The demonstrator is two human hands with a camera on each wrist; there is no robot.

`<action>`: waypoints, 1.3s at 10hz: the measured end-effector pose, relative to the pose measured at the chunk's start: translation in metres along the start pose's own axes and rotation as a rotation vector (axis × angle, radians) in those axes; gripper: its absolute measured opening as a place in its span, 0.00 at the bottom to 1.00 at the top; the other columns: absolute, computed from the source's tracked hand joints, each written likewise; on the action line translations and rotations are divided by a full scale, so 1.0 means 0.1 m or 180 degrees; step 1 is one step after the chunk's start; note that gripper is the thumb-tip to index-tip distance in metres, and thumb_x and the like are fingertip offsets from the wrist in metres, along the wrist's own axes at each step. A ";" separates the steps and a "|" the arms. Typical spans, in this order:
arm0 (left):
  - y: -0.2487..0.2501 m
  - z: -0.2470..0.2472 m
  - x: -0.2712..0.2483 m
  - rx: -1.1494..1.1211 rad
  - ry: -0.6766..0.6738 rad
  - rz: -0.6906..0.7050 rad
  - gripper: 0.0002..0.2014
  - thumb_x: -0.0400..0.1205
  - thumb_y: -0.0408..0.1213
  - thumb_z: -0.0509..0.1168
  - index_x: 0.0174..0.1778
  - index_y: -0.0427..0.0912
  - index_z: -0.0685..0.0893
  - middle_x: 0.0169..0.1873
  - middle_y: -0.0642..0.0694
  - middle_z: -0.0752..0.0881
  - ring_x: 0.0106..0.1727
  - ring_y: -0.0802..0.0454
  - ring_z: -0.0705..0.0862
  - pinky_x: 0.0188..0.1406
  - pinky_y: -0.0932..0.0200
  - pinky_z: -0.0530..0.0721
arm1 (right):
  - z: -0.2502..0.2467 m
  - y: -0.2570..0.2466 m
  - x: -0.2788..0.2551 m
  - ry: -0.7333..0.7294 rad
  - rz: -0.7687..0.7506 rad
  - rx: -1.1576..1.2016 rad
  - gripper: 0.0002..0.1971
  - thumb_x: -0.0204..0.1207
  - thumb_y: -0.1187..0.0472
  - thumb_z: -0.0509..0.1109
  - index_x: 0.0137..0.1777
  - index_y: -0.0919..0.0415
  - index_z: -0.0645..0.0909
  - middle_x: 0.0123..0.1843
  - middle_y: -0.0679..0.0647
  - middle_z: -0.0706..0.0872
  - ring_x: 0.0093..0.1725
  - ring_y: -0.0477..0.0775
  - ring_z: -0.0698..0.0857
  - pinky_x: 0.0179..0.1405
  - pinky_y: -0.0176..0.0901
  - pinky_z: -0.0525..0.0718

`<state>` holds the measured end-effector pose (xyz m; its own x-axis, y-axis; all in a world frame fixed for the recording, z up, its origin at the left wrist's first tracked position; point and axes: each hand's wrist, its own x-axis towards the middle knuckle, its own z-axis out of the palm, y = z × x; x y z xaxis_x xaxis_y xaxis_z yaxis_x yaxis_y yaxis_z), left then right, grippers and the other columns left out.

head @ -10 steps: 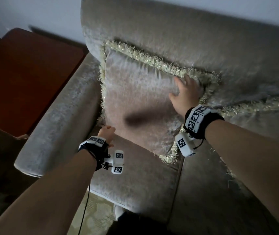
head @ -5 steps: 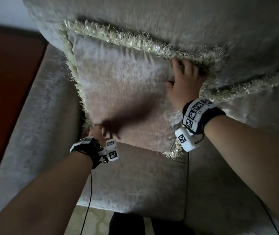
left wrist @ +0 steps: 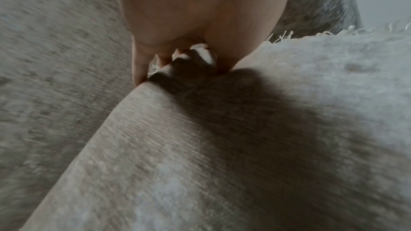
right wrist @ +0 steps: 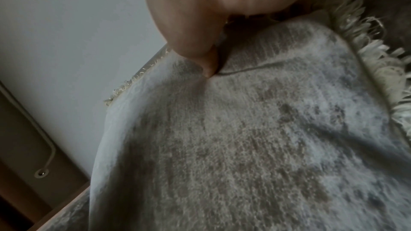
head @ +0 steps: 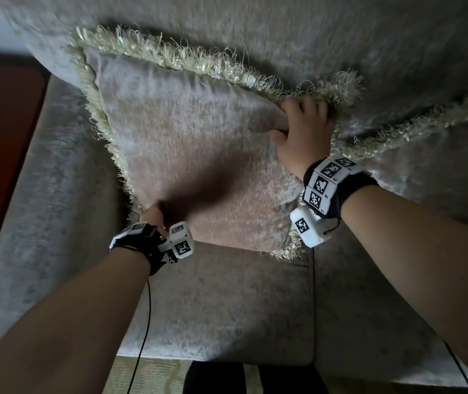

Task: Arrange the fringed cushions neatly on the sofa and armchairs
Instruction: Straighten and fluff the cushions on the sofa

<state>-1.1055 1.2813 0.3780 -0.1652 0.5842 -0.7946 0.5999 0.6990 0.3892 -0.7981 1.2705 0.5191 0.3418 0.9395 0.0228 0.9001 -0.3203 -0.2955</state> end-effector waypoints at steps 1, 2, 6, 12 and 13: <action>-0.04 0.00 -0.02 -0.1901 -0.0205 -0.0477 0.25 0.87 0.44 0.55 0.80 0.37 0.67 0.77 0.35 0.73 0.78 0.37 0.73 0.23 0.67 0.83 | -0.03 -0.01 -0.08 0.0074 -0.0088 0.0080 0.12 0.78 0.56 0.67 0.58 0.58 0.75 0.65 0.59 0.77 0.68 0.65 0.71 0.58 0.65 0.76; -0.06 -0.02 -0.25 -0.2137 -0.0296 -0.0371 0.26 0.88 0.44 0.55 0.81 0.37 0.67 0.79 0.36 0.71 0.79 0.36 0.72 0.46 0.56 0.85 | -0.12 0.04 -0.19 0.0227 -0.0042 0.0252 0.06 0.78 0.61 0.66 0.53 0.61 0.76 0.62 0.60 0.79 0.66 0.66 0.73 0.56 0.64 0.77; 0.44 -1.05 -0.79 -0.1168 0.0604 0.0695 0.14 0.84 0.35 0.66 0.58 0.27 0.82 0.46 0.38 0.83 0.46 0.45 0.82 0.35 0.61 0.82 | -0.47 0.25 -0.72 0.0453 0.0838 0.1252 0.11 0.72 0.69 0.67 0.33 0.62 0.69 0.39 0.61 0.78 0.42 0.62 0.80 0.37 0.48 0.76; 0.77 -1.40 -0.63 -0.2344 0.0282 0.1100 0.07 0.79 0.26 0.66 0.45 0.44 0.81 0.39 0.39 0.83 0.36 0.44 0.83 0.38 0.45 0.84 | -0.22 0.20 -0.67 0.0840 0.0992 0.1642 0.25 0.71 0.70 0.75 0.29 0.51 0.62 0.36 0.53 0.73 0.35 0.52 0.74 0.31 0.37 0.69; 0.87 -1.36 -0.59 -0.2440 0.0220 0.1095 0.09 0.82 0.24 0.62 0.46 0.45 0.80 0.39 0.42 0.83 0.36 0.45 0.82 0.36 0.47 0.83 | -0.15 0.19 -0.57 0.0862 0.0953 0.1597 0.28 0.71 0.71 0.75 0.28 0.47 0.59 0.36 0.53 0.72 0.36 0.52 0.73 0.33 0.39 0.70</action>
<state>-1.1504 1.3635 0.5225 -0.1329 0.8224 -0.5532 -0.0679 0.5493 0.8329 -0.7963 1.2091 0.5265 0.6737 0.7334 0.0910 0.5417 -0.4064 -0.7358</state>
